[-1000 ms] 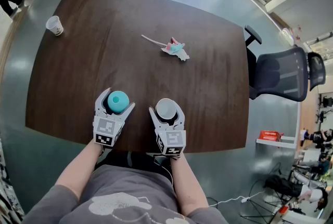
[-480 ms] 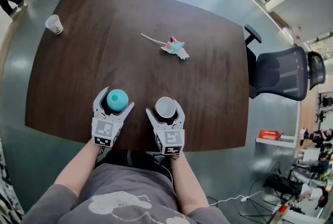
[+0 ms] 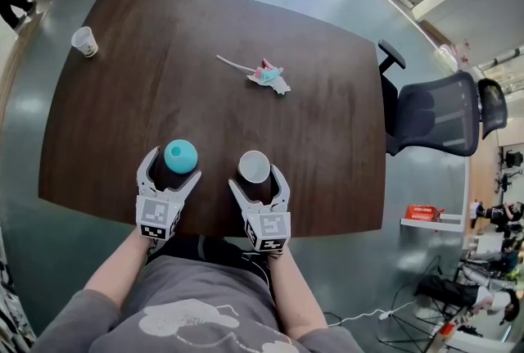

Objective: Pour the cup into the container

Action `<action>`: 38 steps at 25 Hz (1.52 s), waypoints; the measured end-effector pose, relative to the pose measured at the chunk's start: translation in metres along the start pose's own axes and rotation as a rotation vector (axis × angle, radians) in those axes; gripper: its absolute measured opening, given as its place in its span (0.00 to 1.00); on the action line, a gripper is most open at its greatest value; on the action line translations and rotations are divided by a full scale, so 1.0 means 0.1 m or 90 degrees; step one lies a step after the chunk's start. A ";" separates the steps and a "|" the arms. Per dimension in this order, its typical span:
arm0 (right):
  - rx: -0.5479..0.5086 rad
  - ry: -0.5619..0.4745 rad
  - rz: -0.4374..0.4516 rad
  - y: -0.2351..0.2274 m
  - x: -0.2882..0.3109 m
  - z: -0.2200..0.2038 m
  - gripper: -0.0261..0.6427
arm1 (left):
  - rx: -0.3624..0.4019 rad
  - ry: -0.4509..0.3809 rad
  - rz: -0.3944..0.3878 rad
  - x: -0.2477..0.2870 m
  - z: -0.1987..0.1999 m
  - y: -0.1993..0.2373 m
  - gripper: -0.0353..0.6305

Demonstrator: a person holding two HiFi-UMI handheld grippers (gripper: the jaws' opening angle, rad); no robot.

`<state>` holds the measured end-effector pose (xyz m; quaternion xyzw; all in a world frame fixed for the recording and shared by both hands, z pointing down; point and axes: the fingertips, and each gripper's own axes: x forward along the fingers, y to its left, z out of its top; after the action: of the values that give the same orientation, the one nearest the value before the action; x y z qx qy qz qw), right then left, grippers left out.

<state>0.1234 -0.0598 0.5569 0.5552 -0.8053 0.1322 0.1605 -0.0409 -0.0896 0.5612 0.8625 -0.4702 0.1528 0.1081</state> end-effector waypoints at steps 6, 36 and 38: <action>0.034 -0.041 0.017 0.00 -0.29 0.10 0.67 | -0.042 -0.004 0.012 -0.31 0.06 0.01 0.76; -0.018 -0.229 0.031 -0.01 -1.22 1.32 0.02 | -0.091 -0.171 0.047 -1.08 1.28 -0.29 0.06; -0.036 -0.224 0.008 0.05 -1.23 1.34 0.02 | -0.088 -0.173 0.036 -1.14 1.29 -0.26 0.06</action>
<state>0.1444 -0.0054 0.3839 0.5601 -0.8278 0.0113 0.0314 -0.0565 -0.0296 0.3982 0.8519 -0.5142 0.0049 0.0986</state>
